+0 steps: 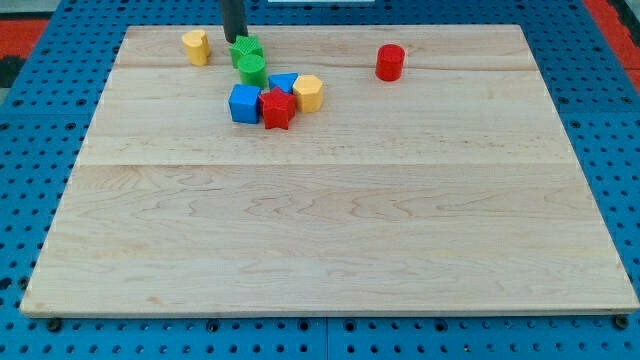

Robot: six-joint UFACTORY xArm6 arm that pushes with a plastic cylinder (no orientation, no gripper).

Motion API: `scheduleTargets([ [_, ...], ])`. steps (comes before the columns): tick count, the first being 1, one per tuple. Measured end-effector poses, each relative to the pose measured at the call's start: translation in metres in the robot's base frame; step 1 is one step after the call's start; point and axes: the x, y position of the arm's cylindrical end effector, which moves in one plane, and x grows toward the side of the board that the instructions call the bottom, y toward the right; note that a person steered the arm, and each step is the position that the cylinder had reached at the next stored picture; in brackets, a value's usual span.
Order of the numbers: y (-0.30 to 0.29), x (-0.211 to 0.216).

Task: Move the red star towards top right

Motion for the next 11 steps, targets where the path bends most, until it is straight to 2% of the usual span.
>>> scheduleTargets([
  [2, 0.002, 0.0],
  [3, -0.027, 0.0],
  [5, -0.018, 0.043],
  [7, 0.058, 0.049],
  [8, 0.059, 0.05],
  [11, 0.032, 0.144],
])
